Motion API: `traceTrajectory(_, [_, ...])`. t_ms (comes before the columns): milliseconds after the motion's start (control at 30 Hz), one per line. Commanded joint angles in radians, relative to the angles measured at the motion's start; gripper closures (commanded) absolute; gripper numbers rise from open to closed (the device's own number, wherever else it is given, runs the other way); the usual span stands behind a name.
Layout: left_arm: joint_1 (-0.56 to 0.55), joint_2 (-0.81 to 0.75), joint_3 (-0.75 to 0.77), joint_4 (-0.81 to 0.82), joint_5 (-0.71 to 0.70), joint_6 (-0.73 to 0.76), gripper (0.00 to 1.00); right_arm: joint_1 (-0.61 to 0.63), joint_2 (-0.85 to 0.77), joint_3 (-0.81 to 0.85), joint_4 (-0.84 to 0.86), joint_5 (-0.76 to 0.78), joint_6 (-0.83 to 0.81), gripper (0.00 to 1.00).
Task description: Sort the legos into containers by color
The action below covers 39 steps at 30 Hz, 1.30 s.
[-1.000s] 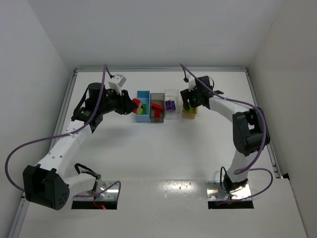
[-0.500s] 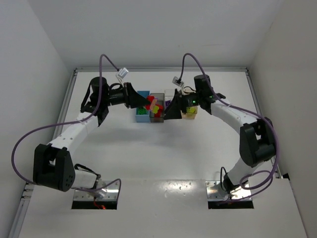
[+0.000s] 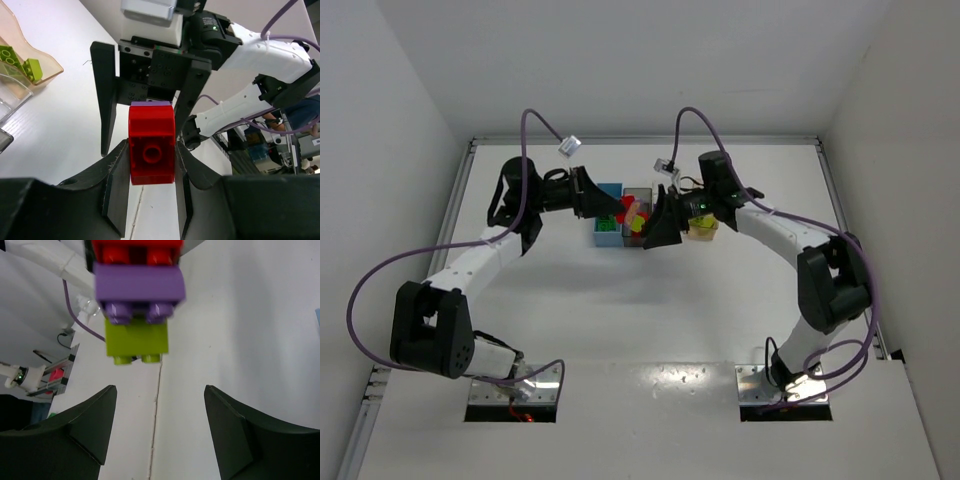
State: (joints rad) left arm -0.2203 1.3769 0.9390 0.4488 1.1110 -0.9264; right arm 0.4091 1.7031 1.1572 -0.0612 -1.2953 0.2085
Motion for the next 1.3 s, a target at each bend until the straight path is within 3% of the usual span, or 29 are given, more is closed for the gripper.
traceTrajectory(0, [0.001, -0.001, -0.008, 0.065, 0.024, -0.008, 0.97, 0.017, 0.006, 0.073, 0.069, -0.052, 0.011, 0.28])
traceTrajectory(267, [-0.008, -0.010, -0.017, 0.047, 0.024, 0.011, 0.97, 0.027, 0.015, 0.110, 0.247, -0.024, 0.177, 0.28])
traceTrajectory(333, [-0.008, -0.010, -0.017, 0.047, 0.024, 0.011, 0.97, 0.036, 0.024, 0.110, 0.256, -0.015, 0.186, 0.33])
traceTrajectory(600, [-0.017, -0.010, -0.035, 0.028, 0.024, 0.031, 0.97, 0.036, 0.024, 0.110, 0.274, -0.015, 0.204, 0.83])
traceTrajectory(700, [-0.007, -0.028, -0.035, 0.013, 0.015, 0.049, 0.97, 0.036, 0.012, 0.093, 0.274, -0.015, 0.204, 0.94])
traceTrajectory(833, [0.061, -0.039, 0.009, -0.007, -0.028, 0.070, 0.97, 0.023, -0.051, -0.007, 0.256, -0.015, 0.169, 0.97])
traceTrajectory(1000, [0.168, 0.011, 0.174, -0.007, -0.039, 0.070, 0.98, -0.010, -0.100, -0.033, -0.205, 0.020, -0.246, 0.99])
traceTrajectory(1067, [0.186, 0.023, 0.211, -0.007, -0.057, 0.080, 0.98, -0.024, -0.112, -0.033, -0.291, 0.039, -0.325, 0.99])
traceTrajectory(1167, [0.197, 0.024, 0.247, -0.115, -0.105, 0.165, 0.98, -0.075, -0.131, -0.033, -0.348, 0.201, -0.391, 0.99])
traceTrajectory(1233, [0.197, 0.014, 0.247, -0.232, -0.152, 0.276, 0.98, -0.088, -0.140, -0.045, -0.283, 0.348, -0.354, 0.99])
traceTrajectory(1267, [0.187, 0.004, 0.233, -0.264, -0.178, 0.308, 0.98, -0.089, -0.140, -0.054, -0.206, 0.533, -0.327, 0.99])
